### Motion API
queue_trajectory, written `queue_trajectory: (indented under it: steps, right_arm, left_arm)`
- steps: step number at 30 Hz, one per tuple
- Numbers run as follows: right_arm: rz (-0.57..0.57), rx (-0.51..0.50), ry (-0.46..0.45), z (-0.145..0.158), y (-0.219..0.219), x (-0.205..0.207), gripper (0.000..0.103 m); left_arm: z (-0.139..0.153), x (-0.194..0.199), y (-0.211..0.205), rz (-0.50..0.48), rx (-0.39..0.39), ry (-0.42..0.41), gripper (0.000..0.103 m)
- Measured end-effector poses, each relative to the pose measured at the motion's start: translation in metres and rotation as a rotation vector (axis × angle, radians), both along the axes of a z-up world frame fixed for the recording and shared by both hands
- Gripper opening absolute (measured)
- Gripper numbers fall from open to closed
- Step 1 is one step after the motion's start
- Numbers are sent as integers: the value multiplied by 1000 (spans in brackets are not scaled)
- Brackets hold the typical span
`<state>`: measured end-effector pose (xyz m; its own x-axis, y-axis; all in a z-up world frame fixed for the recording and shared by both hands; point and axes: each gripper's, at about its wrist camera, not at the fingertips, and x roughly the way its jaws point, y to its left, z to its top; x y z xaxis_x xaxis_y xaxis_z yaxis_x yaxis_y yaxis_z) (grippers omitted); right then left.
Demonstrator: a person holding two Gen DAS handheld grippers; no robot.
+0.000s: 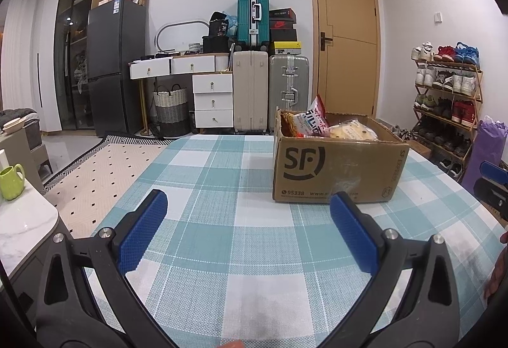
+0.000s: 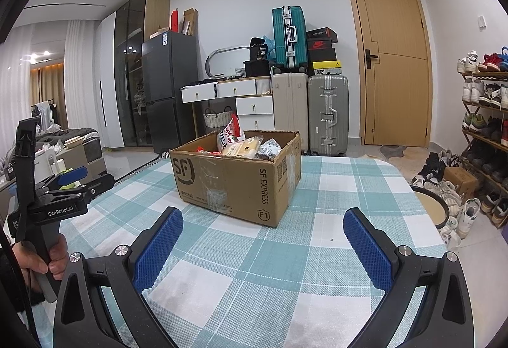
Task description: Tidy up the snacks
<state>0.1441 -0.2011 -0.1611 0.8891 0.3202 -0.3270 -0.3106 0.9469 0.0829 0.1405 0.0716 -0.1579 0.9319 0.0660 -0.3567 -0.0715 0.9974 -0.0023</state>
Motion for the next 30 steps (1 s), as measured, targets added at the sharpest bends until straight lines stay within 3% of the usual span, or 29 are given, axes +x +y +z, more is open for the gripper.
queue_trajectory:
  steps: [30]
  right_arm:
    - [-1, 1, 0, 0, 0, 1, 103]
  left_arm:
    - [-1, 3, 0, 2, 8, -2, 102]
